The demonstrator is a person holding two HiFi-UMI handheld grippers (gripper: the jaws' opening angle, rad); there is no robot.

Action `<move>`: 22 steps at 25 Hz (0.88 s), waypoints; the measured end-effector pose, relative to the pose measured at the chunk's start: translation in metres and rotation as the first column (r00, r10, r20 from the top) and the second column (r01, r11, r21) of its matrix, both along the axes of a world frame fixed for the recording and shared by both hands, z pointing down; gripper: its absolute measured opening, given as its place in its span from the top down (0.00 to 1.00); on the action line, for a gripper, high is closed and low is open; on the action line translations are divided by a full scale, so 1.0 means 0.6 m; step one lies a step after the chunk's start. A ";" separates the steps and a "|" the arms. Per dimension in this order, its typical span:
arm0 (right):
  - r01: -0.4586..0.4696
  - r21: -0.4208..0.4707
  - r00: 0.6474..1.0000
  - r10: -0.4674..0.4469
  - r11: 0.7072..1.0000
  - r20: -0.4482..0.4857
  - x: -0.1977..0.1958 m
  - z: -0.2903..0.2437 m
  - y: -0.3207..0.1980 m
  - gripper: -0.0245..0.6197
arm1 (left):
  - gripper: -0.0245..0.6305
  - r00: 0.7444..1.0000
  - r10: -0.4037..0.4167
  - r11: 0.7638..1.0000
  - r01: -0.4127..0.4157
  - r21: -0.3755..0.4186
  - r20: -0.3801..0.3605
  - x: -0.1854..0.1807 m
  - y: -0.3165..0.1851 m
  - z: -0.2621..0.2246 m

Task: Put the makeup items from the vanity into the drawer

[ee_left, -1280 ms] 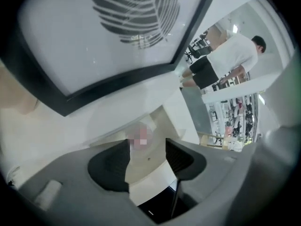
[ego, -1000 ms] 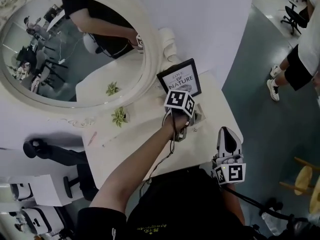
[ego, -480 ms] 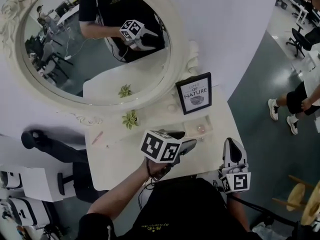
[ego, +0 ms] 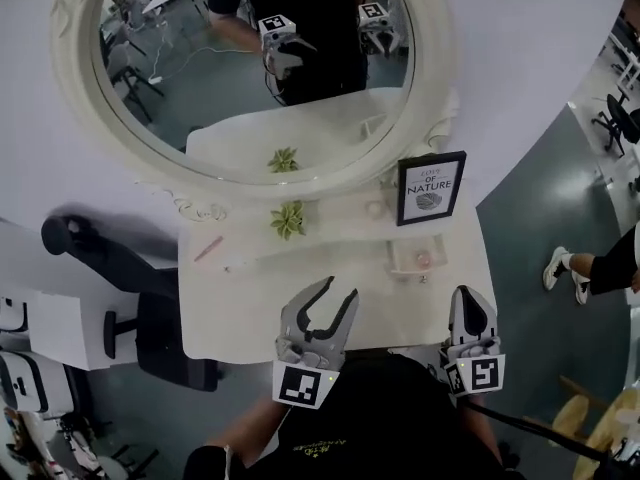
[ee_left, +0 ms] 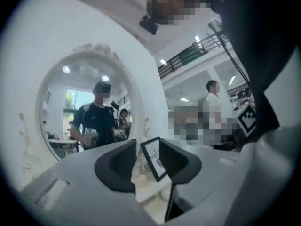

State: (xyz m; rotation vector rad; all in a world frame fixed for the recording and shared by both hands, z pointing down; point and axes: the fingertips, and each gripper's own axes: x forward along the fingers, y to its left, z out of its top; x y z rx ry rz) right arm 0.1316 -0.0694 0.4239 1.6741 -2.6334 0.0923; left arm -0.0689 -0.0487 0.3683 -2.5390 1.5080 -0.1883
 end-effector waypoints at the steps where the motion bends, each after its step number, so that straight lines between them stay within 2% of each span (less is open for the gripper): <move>1: 0.015 0.000 1.000 -0.015 1.000 -0.004 -0.009 -0.002 0.002 0.96 | 0.73 0.999 -0.042 0.997 0.041 0.060 0.008 -0.011 0.014 0.000; 3: 0.038 0.003 0.999 -0.038 0.999 -0.011 -0.027 -0.008 0.006 0.96 | 0.79 0.994 -0.107 0.986 0.105 0.129 0.014 -0.034 0.034 0.007; 5: 0.056 0.017 0.998 -0.056 0.998 -0.020 -0.043 -0.015 0.011 0.96 | 0.89 0.987 -0.160 0.983 0.159 0.095 0.005 -0.063 0.047 0.029; 7: 0.073 0.048 0.997 -0.072 0.996 -0.026 -0.057 -0.026 0.017 0.96 | 0.93 0.981 -0.192 0.981 0.192 0.034 -0.008 -0.087 0.059 0.052; 9: 0.083 0.081 0.997 -0.082 0.993 -0.015 -0.069 -0.038 0.022 0.96 | 0.93 0.976 -0.215 0.976 0.216 0.010 -0.041 -0.107 0.067 0.059; 13: 0.103 0.138 0.994 -0.105 0.985 0.004 -0.083 -0.051 0.028 0.96 | 0.93 0.960 -0.252 0.966 0.257 0.030 -0.120 -0.134 0.065 0.045; 16: 0.097 0.124 0.995 -0.099 0.988 0.015 -0.081 -0.045 0.035 0.96 | 0.93 0.951 -0.264 0.962 0.271 0.025 -0.160 -0.141 0.070 0.042; 22: 0.106 0.079 0.994 -0.109 0.991 0.028 -0.094 -0.037 0.032 0.96 | 0.93 0.950 -0.236 0.964 0.255 0.072 -0.203 -0.138 0.070 0.025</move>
